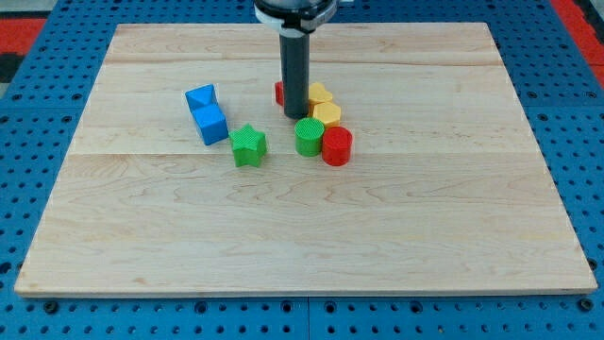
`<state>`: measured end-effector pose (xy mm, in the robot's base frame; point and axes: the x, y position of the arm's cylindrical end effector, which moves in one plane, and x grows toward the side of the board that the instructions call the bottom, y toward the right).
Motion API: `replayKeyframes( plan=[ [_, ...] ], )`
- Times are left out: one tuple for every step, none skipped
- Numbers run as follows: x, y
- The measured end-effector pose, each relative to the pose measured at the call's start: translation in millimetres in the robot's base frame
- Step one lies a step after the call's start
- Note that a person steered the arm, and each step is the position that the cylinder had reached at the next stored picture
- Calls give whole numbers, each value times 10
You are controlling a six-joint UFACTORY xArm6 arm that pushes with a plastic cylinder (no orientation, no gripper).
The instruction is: Slide the yellow heart towards the green star
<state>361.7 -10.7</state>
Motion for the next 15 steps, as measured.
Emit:
replayKeyframes(
  plan=[
    [-303,-118],
    [-568,-68],
    [-590,513],
    [-590,1062],
    [-387,1189],
    [-185,1023],
    [-185,684],
    [-185,386],
    [-191,114],
    [-198,37],
    [-268,21],
    [-382,-11],
    [-514,-65],
    [-541,-156],
    [-540,-160]
  ],
)
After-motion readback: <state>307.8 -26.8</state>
